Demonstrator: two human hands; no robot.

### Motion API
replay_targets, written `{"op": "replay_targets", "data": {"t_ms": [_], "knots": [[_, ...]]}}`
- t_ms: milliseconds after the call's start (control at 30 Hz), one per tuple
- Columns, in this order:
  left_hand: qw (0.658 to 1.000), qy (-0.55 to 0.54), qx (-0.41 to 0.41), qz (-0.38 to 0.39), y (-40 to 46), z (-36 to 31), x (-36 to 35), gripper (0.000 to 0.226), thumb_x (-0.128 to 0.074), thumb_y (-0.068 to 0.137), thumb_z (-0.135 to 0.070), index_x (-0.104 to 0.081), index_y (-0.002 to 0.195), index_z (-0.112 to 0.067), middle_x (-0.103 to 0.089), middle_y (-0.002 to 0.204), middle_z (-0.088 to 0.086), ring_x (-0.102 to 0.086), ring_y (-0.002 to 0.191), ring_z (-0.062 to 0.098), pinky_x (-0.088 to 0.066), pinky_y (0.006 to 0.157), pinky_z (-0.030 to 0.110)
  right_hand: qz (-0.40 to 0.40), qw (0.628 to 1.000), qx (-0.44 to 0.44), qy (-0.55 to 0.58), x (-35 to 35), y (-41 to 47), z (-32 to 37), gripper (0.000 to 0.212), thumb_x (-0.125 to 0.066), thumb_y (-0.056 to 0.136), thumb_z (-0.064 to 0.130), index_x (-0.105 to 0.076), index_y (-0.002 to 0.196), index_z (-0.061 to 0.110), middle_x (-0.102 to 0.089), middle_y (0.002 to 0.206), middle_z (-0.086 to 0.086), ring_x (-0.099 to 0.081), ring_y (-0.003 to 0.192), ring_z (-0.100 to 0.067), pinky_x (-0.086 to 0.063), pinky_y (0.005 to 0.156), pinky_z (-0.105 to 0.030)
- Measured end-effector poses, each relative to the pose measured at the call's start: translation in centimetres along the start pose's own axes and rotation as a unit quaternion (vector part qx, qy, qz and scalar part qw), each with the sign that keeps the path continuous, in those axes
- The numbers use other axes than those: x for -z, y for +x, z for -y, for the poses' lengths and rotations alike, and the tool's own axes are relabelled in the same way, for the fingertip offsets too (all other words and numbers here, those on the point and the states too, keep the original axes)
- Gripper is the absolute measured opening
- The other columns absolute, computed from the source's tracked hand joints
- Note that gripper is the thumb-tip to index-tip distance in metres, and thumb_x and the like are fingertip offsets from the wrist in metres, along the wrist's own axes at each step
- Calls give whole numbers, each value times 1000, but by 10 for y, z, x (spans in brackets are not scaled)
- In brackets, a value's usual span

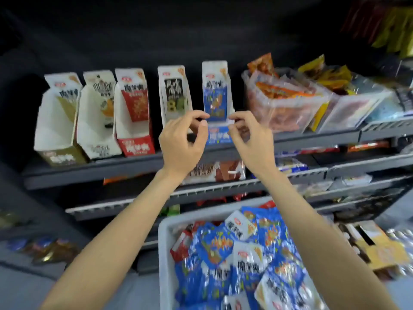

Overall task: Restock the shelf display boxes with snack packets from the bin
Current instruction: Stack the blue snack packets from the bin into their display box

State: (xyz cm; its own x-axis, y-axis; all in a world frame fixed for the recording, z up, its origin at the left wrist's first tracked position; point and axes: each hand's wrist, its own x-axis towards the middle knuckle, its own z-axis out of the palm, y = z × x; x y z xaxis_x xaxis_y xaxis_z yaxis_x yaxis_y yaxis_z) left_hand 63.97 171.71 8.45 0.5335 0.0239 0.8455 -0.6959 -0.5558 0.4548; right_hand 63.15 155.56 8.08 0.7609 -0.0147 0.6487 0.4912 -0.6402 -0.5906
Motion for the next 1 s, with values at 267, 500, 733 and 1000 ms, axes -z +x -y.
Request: {"op": "replay_targets", "data": {"t_ms": [267, 500, 733, 1000], "knots": [[903, -15, 281, 325, -123, -16, 34, 15, -62, 87, -24, -66, 101, -28, -69, 91, -13, -64, 85, 2, -53, 82, 34, 261, 954, -124, -75, 28, -128, -20, 15, -58, 92, 14, -64, 106, 13, -67, 94, 1, -62, 87, -13, -48, 75, -15], [807, 136, 252, 516, -187, -28, 20, 63, -53, 87, -58, -42, 138, -23, -45, 141, -2, -40, 129, 17, -34, 101, 32, 491, 825, -160, -229, 45, -190, -44, 74, -64, 79, 58, -37, 140, 25, -34, 141, -5, -24, 134, -28, -26, 109, -41], [750, 188, 255, 581, -177, -25, -13, 90, -68, 78, -55, -27, 147, -15, -38, 145, 10, -32, 134, 27, -30, 106, 37, 513, 814, -152, -229, 39, -187, -53, 62, -78, 68, 49, -44, 114, 23, -40, 109, 0, -37, 110, -23, -31, 84, -31], [805, 102, 352, 466, -185, -22, 5, 53, -71, 83, -29, -42, 127, -20, -58, 120, -1, -57, 100, 14, -46, 77, 31, 383, 869, -240, -200, 42, -181, -55, 25, -66, 87, 27, -60, 105, 11, -60, 91, -3, -60, 85, -23, -39, 64, -28]]}}
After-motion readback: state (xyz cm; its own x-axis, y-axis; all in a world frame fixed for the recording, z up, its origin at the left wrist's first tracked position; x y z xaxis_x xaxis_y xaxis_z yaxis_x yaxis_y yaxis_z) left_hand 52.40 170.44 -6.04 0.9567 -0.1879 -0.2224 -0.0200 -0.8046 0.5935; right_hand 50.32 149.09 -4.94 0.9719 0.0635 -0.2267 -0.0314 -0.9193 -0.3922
